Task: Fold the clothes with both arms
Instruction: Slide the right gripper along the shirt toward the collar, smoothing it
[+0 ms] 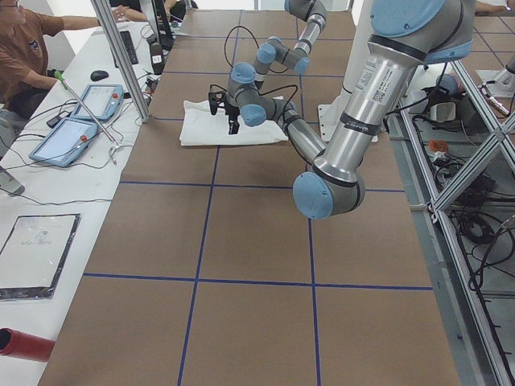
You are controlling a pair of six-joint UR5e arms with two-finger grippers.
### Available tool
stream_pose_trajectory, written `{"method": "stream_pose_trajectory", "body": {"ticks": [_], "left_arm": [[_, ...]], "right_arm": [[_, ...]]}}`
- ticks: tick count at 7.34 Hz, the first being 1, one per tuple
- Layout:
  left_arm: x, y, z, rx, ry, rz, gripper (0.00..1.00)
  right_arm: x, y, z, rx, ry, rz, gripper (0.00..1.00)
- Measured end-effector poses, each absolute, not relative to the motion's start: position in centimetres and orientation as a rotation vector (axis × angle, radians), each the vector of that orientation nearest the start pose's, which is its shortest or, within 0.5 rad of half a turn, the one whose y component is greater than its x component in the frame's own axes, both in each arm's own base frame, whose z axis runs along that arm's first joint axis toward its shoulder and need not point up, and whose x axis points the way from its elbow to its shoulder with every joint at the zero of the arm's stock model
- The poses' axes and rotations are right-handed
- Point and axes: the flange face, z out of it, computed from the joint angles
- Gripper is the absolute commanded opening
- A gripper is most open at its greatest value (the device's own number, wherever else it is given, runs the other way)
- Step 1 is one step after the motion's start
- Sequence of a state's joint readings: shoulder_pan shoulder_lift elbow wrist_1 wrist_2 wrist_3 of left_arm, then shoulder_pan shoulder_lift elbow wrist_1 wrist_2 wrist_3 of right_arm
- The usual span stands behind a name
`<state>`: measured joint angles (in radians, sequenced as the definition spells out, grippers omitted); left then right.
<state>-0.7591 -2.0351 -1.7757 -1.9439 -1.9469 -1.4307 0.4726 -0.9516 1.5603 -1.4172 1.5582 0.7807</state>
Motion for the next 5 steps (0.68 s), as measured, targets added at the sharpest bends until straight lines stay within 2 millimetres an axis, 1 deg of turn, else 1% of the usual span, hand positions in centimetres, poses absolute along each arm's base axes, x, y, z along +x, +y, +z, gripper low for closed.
{"method": "stream_pose_trajectory", "body": {"ticks": [2, 3, 4, 5], "left_arm": [[39.0, -50.2, 25.8, 0.141, 1.084, -0.361, 1.00], [39.0, -50.2, 25.6, 0.142, 1.086, -0.361, 1.00], [39.0, -50.2, 25.5, 0.142, 1.087, -0.361, 1.00], [39.0, -50.2, 25.5, 0.141, 1.087, -0.361, 1.00]], "right_arm": [[-53.8, -44.7, 30.9, 0.455, -0.592, -0.313, 0.87], [-51.4, -44.7, 32.0, 0.456, -0.576, -0.317, 0.87], [-48.7, -44.7, 32.9, 0.456, -0.553, -0.328, 0.87], [-46.4, -44.8, 33.3, 0.450, -0.544, -0.332, 0.88]]}}
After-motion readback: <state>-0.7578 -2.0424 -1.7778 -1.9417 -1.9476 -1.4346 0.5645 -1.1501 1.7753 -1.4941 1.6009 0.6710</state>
